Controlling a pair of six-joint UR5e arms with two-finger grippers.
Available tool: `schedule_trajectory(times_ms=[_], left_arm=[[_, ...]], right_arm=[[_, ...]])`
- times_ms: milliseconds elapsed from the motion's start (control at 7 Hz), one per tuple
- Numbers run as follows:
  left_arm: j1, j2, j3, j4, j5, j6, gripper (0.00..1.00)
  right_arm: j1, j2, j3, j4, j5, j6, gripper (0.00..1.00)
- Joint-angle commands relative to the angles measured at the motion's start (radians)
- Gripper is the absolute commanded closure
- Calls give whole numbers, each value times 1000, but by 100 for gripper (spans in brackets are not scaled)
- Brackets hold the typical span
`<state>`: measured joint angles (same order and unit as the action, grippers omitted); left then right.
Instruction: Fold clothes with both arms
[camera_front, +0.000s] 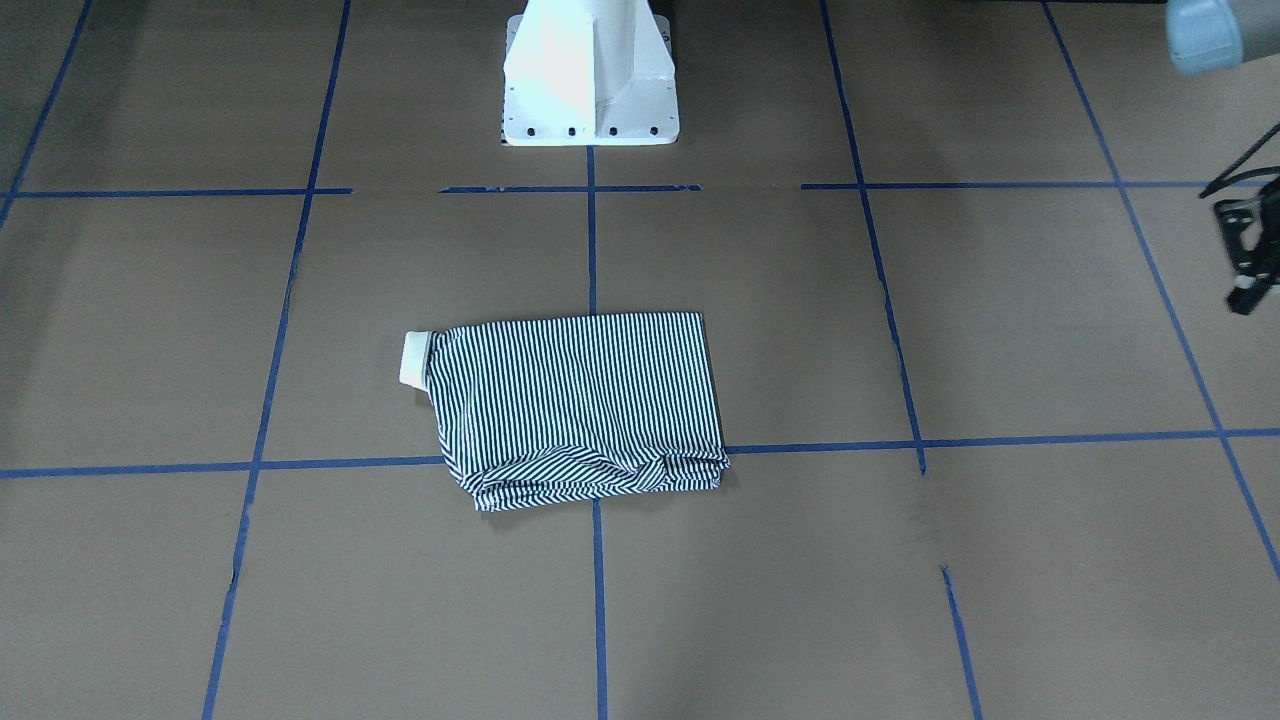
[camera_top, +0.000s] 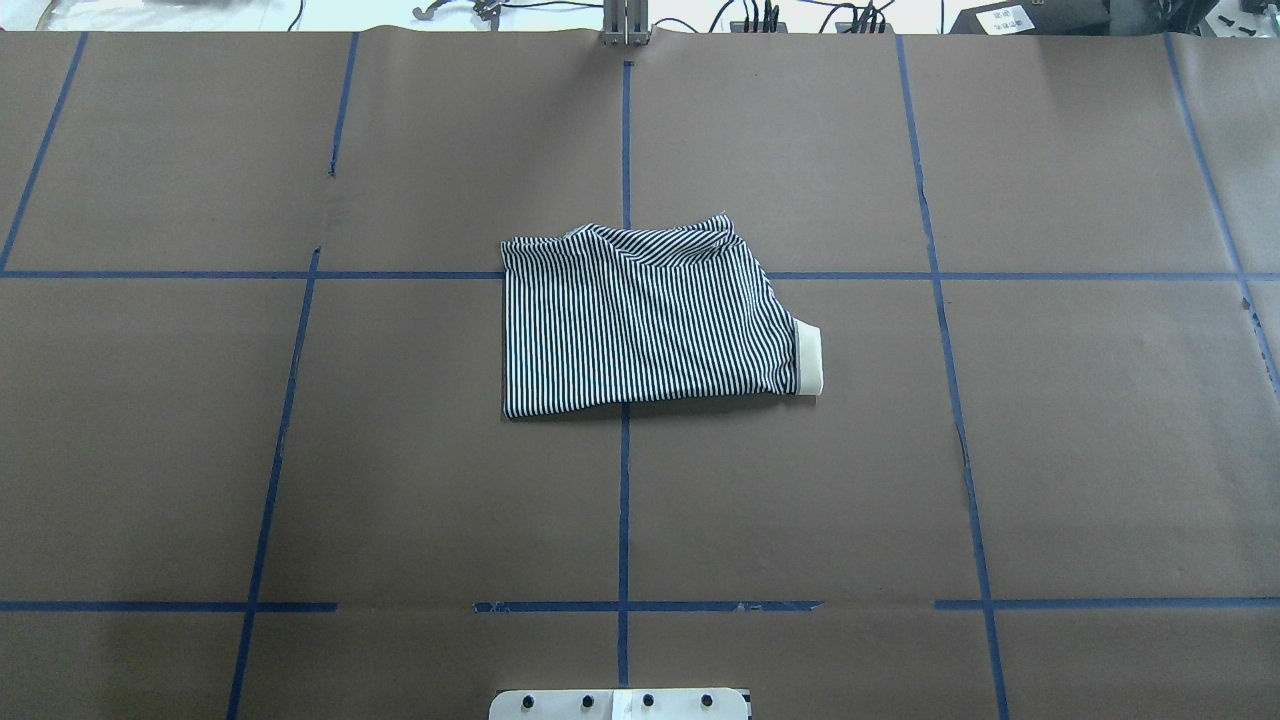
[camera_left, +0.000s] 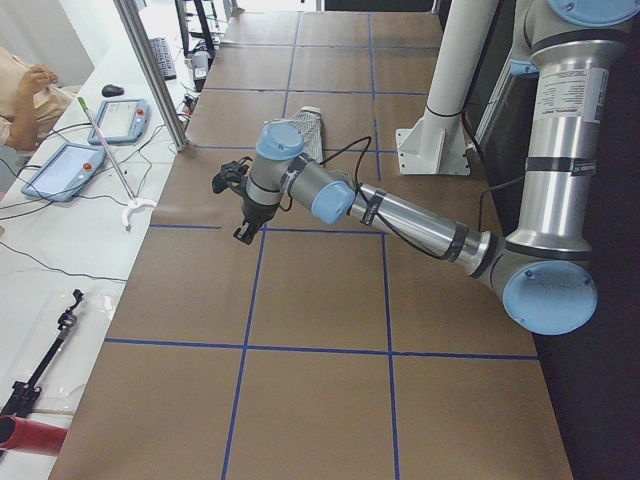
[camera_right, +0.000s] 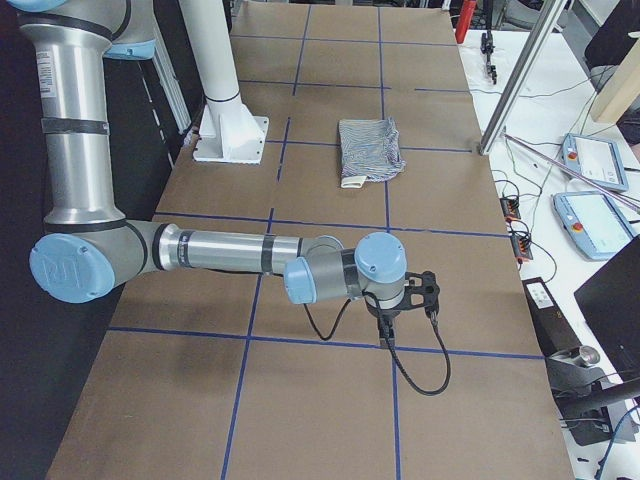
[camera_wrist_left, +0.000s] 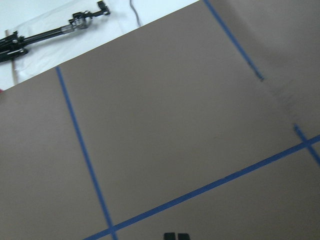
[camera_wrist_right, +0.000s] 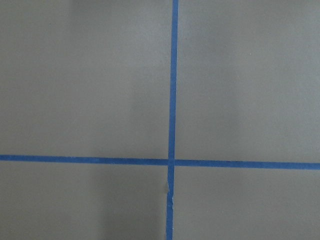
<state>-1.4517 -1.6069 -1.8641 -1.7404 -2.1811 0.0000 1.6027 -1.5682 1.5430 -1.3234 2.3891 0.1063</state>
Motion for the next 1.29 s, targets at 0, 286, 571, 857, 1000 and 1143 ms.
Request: schedule_trajectory(times_ms=[0, 286, 571, 857, 1000, 1143], left_arm=[[-97, -1, 179, 160, -3, 158, 0], [-142, 74, 189, 154, -107, 158, 0], [-145, 168, 141, 147, -239, 147, 0], [-144, 161, 144, 147, -218, 144, 0], [-139, 145, 155, 141, -159, 147, 0], [-141, 116, 154, 144, -90, 147, 0]], right_arm=[[-46, -16, 3, -31, -11, -33, 0], [-66, -13, 22, -62, -8, -71, 0], [-64, -12, 20, -66, -11, -101, 0], [-78, -13, 11, -68, -19, -111, 0], [-98, -13, 12, -89, -30, -132, 0], [-64, -6, 14, -185, -27, -240, 0]])
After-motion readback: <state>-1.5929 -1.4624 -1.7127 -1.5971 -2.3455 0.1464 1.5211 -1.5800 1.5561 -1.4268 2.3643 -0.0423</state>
